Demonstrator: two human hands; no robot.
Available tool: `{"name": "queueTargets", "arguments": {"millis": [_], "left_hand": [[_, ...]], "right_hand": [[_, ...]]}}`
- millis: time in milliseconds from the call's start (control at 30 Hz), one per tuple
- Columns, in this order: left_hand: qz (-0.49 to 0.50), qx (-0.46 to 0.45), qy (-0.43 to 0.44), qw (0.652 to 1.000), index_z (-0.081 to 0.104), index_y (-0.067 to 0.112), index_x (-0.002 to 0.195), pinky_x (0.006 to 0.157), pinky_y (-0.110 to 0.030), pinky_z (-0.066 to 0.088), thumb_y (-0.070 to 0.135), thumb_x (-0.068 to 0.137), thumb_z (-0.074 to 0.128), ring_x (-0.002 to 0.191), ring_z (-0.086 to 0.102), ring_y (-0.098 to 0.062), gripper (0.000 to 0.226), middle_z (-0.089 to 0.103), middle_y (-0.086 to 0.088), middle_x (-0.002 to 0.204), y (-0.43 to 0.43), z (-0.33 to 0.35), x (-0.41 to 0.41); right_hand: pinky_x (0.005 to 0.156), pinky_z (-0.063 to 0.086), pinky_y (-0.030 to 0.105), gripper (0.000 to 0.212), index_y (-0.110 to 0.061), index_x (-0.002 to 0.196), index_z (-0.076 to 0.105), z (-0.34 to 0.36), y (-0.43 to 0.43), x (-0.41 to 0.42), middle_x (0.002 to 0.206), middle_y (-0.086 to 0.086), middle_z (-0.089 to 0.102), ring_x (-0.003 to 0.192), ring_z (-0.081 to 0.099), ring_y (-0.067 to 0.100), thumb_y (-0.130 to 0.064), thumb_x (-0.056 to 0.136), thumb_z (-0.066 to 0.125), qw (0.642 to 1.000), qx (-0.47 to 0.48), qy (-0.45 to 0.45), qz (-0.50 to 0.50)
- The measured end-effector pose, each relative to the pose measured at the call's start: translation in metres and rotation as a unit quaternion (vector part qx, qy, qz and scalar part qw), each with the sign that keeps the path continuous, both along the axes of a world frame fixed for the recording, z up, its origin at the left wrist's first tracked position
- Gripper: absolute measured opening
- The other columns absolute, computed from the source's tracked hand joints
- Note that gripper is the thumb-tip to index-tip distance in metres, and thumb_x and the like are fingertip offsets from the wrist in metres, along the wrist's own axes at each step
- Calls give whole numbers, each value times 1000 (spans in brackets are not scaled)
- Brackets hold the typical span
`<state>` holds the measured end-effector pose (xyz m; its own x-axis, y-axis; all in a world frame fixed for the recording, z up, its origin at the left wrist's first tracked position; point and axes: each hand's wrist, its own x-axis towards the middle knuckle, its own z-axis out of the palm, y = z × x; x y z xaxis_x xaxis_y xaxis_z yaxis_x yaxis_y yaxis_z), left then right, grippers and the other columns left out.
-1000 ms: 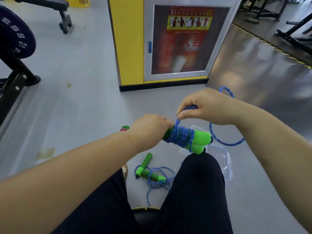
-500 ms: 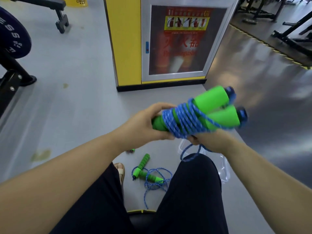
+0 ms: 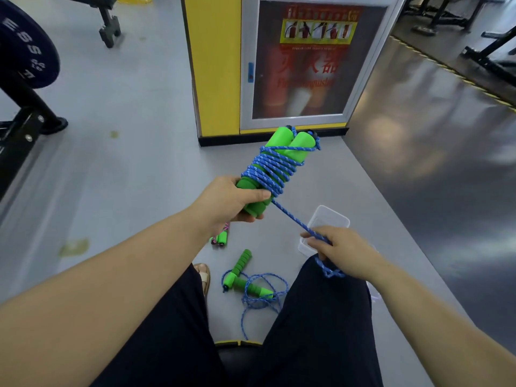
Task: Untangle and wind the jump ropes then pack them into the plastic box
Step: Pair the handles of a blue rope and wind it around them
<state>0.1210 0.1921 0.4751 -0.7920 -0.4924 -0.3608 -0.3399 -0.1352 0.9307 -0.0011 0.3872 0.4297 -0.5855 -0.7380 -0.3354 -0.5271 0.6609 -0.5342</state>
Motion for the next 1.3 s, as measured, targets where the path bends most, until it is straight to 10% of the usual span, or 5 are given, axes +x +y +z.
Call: {"name": "queueTargets", "arguments": {"millis": [167, 467, 800, 1100, 1300], "left_hand": [[-29, 47, -10, 998, 63, 5, 99, 50, -21, 52, 13, 82, 70, 69, 68, -24, 20, 69, -12, 85, 11, 2, -5], [-120, 31, -4, 992, 66, 6, 95, 50, -20, 49, 18, 79, 72, 69, 65, -23, 21, 69, -16, 83, 22, 11, -6], [-139, -77, 21, 987, 59, 10, 99, 47, -20, 48, 10, 85, 66, 57, 62, -13, 16, 66, -4, 71, 32, 10, -16], [-100, -176, -37, 979, 40, 10, 117, 45, -20, 45, 17, 80, 71, 63, 60, -16, 48, 62, -9, 84, 36, -4, -14], [-104, -260, -35, 959, 39, 10, 116, 49, -26, 44, 20, 87, 61, 60, 55, -16, 38, 57, -5, 82, 44, -3, -17]], "right_hand": [[101, 34, 20, 56, -29, 134, 44, 16, -12, 4, 126, -15, 52, 117, 48, 2, -45, 83, 62, 997, -62, -46, -4], [69, 51, 26, 68, -17, 105, 64, 11, -47, 24, 99, 4, 68, 84, 63, 21, -60, 55, 79, 834, -371, -404, -63], [47, 37, 21, 52, -5, 112, 62, 6, -62, 39, 86, 11, 63, 59, 52, 17, -40, 74, 69, 722, -473, -412, -293], [42, 35, 17, 29, -16, 90, 59, 2, -73, 45, 67, -5, 62, 55, 51, 8, -26, 65, 70, 762, -464, -353, -281], [53, 50, 23, 72, 1, 114, 54, 0, -84, 55, 92, 12, 65, 79, 63, 17, -42, 59, 72, 692, -542, -317, -356]]}}
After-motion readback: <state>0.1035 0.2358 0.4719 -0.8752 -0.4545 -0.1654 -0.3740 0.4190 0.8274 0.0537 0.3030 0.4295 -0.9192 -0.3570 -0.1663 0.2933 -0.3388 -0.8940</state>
